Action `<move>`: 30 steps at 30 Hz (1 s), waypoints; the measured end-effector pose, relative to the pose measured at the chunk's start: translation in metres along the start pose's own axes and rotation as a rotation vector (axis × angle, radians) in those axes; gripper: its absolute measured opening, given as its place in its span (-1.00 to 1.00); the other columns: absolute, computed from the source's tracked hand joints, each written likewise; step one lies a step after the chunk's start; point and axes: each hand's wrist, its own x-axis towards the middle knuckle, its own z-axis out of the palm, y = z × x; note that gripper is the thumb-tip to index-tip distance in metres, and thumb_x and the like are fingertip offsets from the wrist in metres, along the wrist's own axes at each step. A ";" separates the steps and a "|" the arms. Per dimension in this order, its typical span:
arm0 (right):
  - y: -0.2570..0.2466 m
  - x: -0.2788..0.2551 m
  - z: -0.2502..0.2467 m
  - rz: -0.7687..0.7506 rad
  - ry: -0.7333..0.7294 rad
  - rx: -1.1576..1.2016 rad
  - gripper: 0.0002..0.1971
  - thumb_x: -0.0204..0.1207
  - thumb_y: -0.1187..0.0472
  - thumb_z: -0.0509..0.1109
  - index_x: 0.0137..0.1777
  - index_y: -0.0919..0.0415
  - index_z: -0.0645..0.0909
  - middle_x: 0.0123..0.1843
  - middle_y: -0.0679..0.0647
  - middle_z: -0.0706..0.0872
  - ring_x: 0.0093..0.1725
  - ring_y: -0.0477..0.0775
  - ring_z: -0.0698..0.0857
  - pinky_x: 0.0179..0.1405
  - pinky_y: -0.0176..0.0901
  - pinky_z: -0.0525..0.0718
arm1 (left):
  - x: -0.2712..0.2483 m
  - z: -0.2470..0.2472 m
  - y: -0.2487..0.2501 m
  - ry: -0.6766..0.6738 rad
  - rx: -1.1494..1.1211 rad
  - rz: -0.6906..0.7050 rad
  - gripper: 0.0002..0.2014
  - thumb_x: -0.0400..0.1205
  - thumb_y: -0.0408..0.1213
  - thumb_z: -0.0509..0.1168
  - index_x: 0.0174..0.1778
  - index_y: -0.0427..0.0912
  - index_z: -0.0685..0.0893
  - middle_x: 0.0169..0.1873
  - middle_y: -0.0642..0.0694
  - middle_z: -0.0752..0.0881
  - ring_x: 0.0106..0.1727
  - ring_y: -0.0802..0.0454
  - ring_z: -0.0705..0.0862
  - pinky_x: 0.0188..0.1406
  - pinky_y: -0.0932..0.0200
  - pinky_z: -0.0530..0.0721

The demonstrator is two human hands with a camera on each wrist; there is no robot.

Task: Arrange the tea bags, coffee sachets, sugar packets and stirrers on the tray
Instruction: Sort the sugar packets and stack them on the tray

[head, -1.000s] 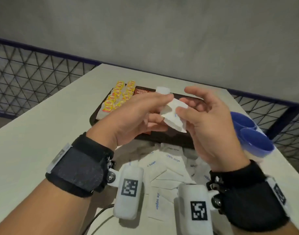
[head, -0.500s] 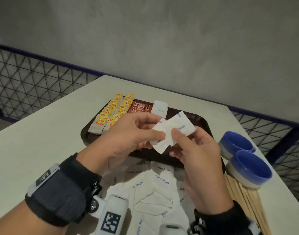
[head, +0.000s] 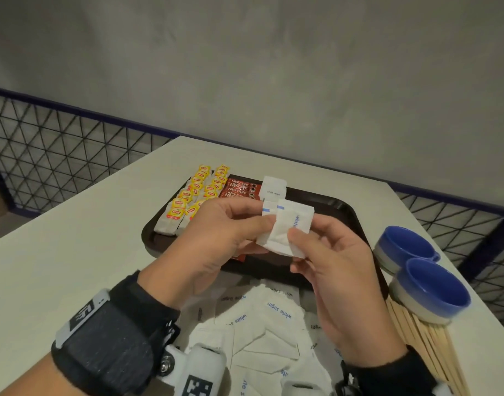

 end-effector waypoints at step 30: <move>0.005 0.001 0.002 -0.169 0.018 -0.103 -0.82 0.62 0.27 0.46 0.14 0.03 0.75 -0.06 0.01 0.87 -0.15 0.07 0.82 -0.23 -0.16 0.80 | 0.000 0.000 0.001 -0.001 0.031 -0.001 -0.72 0.55 -0.28 0.54 0.16 -0.27 0.82 -0.06 -0.23 0.90 -0.16 -0.05 0.84 -0.22 0.22 0.76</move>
